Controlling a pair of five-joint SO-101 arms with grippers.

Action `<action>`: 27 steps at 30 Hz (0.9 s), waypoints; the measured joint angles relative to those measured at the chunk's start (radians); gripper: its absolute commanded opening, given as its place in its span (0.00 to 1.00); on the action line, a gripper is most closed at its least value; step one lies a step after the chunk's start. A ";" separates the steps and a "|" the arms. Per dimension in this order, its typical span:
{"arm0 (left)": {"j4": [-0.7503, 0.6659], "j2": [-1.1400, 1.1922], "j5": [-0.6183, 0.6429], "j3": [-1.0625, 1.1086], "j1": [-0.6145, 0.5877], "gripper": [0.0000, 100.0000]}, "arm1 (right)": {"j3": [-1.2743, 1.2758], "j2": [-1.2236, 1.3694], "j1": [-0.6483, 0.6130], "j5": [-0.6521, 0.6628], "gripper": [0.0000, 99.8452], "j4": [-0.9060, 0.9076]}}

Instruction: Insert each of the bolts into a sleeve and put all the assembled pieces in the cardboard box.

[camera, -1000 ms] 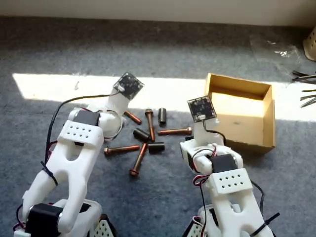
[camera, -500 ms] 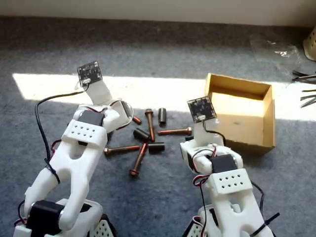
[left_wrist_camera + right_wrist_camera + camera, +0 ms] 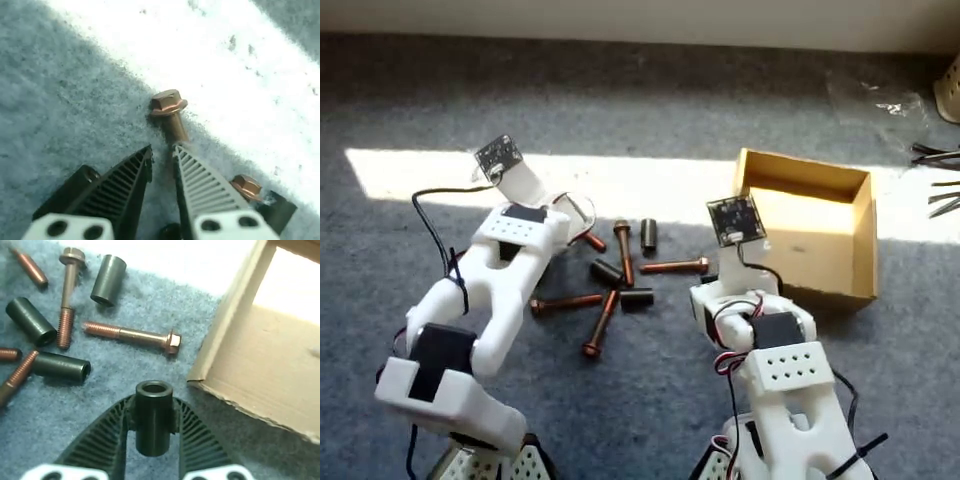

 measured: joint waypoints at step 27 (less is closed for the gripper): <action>0.163 0.109 0.002 -0.253 -0.012 0.08 | 0.000 0.000 0.000 0.000 0.00 -0.003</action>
